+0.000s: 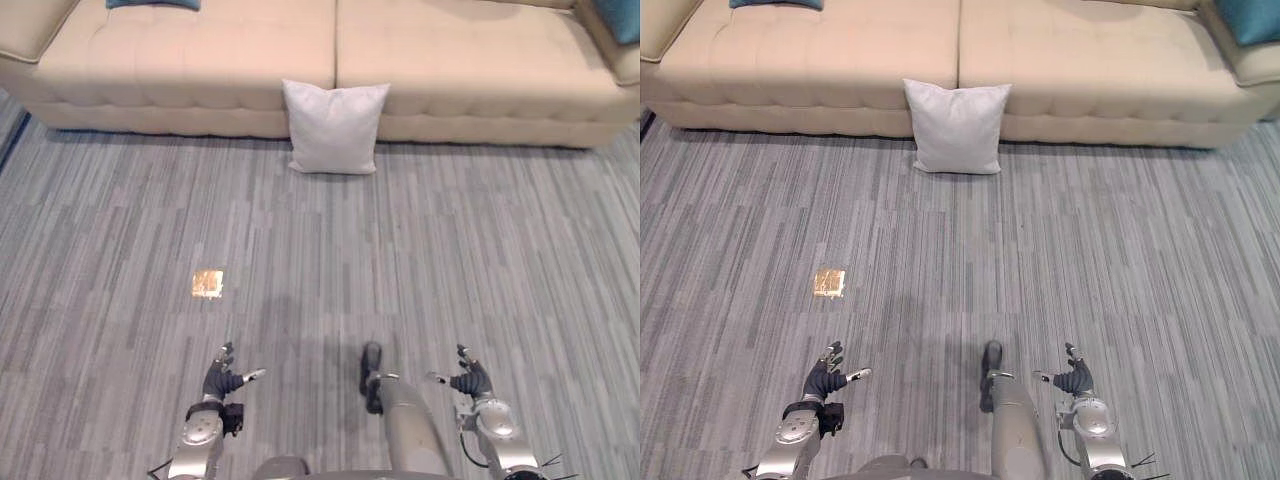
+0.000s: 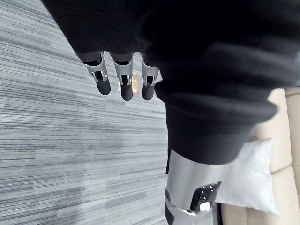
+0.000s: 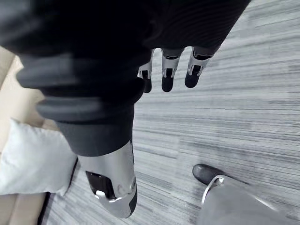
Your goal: Pick up cushions and gather them together orderly.
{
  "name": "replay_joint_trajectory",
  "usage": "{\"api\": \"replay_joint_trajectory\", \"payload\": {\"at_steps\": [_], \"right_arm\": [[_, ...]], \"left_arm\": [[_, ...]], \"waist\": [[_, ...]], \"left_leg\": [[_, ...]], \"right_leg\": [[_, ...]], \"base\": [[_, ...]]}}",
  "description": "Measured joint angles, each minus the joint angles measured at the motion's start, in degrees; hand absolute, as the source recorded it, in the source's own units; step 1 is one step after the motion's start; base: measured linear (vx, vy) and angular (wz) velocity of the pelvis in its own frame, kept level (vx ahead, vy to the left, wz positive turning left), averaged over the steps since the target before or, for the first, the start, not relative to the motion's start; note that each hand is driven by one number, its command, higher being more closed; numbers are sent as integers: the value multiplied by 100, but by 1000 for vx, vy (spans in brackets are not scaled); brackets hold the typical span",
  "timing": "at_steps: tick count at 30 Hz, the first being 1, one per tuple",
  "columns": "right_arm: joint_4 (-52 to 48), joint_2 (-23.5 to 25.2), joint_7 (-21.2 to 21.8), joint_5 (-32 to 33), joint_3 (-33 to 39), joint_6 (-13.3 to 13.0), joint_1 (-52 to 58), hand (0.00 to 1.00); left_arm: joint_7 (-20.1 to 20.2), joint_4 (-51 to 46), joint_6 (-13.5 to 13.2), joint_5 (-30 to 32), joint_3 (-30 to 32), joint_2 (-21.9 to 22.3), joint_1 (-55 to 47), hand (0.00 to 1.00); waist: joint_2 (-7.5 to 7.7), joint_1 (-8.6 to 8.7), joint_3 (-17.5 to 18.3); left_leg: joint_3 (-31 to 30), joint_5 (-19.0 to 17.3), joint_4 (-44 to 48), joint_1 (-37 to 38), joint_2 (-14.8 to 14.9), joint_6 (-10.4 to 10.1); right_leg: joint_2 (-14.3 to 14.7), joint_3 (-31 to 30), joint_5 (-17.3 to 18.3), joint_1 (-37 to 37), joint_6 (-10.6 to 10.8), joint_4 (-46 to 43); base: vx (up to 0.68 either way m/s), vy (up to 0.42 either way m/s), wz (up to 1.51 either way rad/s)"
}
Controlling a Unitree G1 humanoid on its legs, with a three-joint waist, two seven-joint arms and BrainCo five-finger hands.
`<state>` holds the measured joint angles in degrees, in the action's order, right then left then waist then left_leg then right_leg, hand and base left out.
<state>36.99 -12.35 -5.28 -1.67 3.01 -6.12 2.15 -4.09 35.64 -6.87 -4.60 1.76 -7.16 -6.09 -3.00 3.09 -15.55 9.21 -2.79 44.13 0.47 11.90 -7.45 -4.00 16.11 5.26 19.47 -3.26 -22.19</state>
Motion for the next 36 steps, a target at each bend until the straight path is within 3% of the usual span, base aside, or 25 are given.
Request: {"api": "replay_joint_trajectory", "payload": {"at_steps": [1,3,5,7,9,10,11,12,14,15,16,17,20,21,24,25,26,27,28,30,31,32,34,35,36], "right_arm": [[-11,19,-12,9,-37,-11,-5,0],[-34,80,-82,75,-76,-50,-24,0],[-43,88,-99,184,-71,-80,-80,0],[-10,72,-104,217,3,-96,-184,0],[12,116,-120,219,138,-96,-159,0],[95,109,-147,217,168,-91,-120,0],[113,128,-159,217,164,-85,-120,0],[126,213,-207,215,163,-85,-110,0],[149,218,-202,191,192,-78,-85,0],[170,242,-199,174,192,-77,-57,0],[225,312,-186,150,191,-59,-6,0],[277,369,-185,131,162,-25,19,0],[335,445,-167,110,13,-6,29,0],[340,443,-159,107,-45,-8,-5,0],[365,438,-117,108,-72,-7,-49,0],[385,433,-113,108,-64,-5,-30,0],[393,436,-113,107,-62,-3,109,0],[411,437,-110,107,-64,0,207,0],[558,361,-108,106,-50,38,286,0],[535,380,-103,108,-25,87,263,0],[425,405,-106,111,1,86,275,0],[417,410,-107,116,-7,83,276,0],[373,464,-125,137,27,74,276,0],[272,511,-150,169,169,15,277,0],[233,509,-186,177,204,-2,270,0]], "left_arm": [[24,13,-3,0,2,7,8,0],[22,36,-12,-1,11,4,17,0],[26,36,-25,-1,10,-5,21,0],[27,48,4,1,10,1,17,0],[28,46,12,1,10,15,7,0],[21,53,14,1,26,-8,-130,0],[19,67,16,1,44,-28,-154,0],[10,84,29,2,81,-61,-94,0],[18,91,21,28,104,-16,-22,0],[18,109,30,29,104,-15,-42,0],[18,117,49,29,104,-31,-109,0],[8,116,76,30,106,-48,-146,0],[-34,118,87,25,93,-112,-175,0],[-42,127,85,20,94,-134,-146,0],[-42,348,79,20,93,-144,-108,0],[-49,429,78,21,89,-138,-117,0],[-50,473,80,28,35,-147,-139,0],[-51,490,79,36,32,-146,-160,0],[-69,658,87,48,44,-31,-87,0],[-98,680,86,63,41,27,-52,0],[-97,671,79,66,48,74,2,0],[-95,670,80,66,54,104,16,0],[-95,671,78,65,47,211,24,0],[-90,661,76,65,40,320,35,0],[-88,660,75,64,40,364,46,0]], "waist": [[-3,-78,-15],[190,-126,-118],[236,-241,-135],[236,-349,-158],[255,-427,-169],[178,-449,-125],[219,-465,-113],[390,-458,-14],[427,-420,6],[453,-430,2],[498,-405,1],[473,-377,-7],[416,-373,-2],[373,-335,-26],[347,-168,-41],[361,-90,-33],[461,-72,13],[533,-80,56],[406,-78,82],[297,-57,185],[243,-60,173],[223,-59,173],[212,-129,167],[235,-148,174],[232,-166,176]], "left_leg": [[127,-341,1029,-425,257,336],[239,-716,1531,-998,306,437],[389,-917,1179,-1655,226,454],[390,-925,-379,-2393,-92,469],[155,-612,-1980,-2460,-448,250],[-62,419,-2848,-2351,-608,369],[-81,631,-2747,-2338,-630,641],[-32,257,-2459,-2443,-822,871],[99,-331,-2033,-2339,-1010,1096],[160,-464,-1973,-2194,-1075,1156],[218,-722,-1985,-1796,-1234,1246],[215,-959,-2024,-1345,-1310,1295],[204,-1083,-2535,-310,-1302,1347],[177,-1083,-2820,42,-1223,1346],[134,-1087,-3120,529,-1040,1335],[65,-1152,-3190,722,-987,1194],[2,-1302,-3215,945,-1003,799],[-48,-1422,-3209,1033,-1038,616],[-185,-1592,-3171,1223,-924,397],[-296,-1456,-2561,964,-708,164],[-280,-1282,-1572,548,-527,-91],[-265,-1104,-978,306,-389,-164],[25,-1035,348,-194,111,-9],[307,-1181,192,-371,213,235],[374,-1211,-12,-451,212,285]], "right_leg": [[123,-42,22,-559,-34,283],[166,-82,98,-1365,-107,797],[182,-238,217,-1922,-28,1311],[167,-378,383,-2342,208,1681],[79,-482,515,-2658,375,1827],[125,-656,810,-2976,595,1883],[97,-724,887,-3029,643,1861],[-142,-765,984,-3016,690,1674],[-478,-1046,1021,-2526,728,247],[-586,-1161,959,-2382,851,-336],[-791,-1371,601,-1980,1299,-1658],[-872,-1444,614,-1576,1342,-2910],[-863,-941,953,-829,791,-3612],[-718,-652,1076,-569,614,-3114],[-296,-419,951,-111,649,-1082],[-107,-508,481,-64,674,56],[-4,-709,-306,-133,629,1068],[-2,-803,-837,-132,582,1286],[64,-821,-1277,-87,265,856],[114,-653,-802,-26,149,498],[177,-569,-583,-182,78,452],[216,-533,-507,-337,34,506],[381,-448,-404,-1050,-45,907],[378,-444,-400,-1455,-51,1213],[372,-468,-400,-1561,-51,1308]], "base": [[502,-154,-15],[590,-129,-18],[554,-63,-31],[537,42,-44],[571,171,-47],[702,278,-58],[584,248,-39],[581,231,3],[602,245,2],[588,265,-12],[597,236,-4],[716,239,-3],[570,102,-6],[396,10,5],[561,-65,27],[518,-126,51],[527,-150,53],[551,-208,53],[521,-211,42],[539,-231,34],[380,-183,25],[535,-252,21],[437,-173,9],[349,-99,3],[369,-73,-5]]}}
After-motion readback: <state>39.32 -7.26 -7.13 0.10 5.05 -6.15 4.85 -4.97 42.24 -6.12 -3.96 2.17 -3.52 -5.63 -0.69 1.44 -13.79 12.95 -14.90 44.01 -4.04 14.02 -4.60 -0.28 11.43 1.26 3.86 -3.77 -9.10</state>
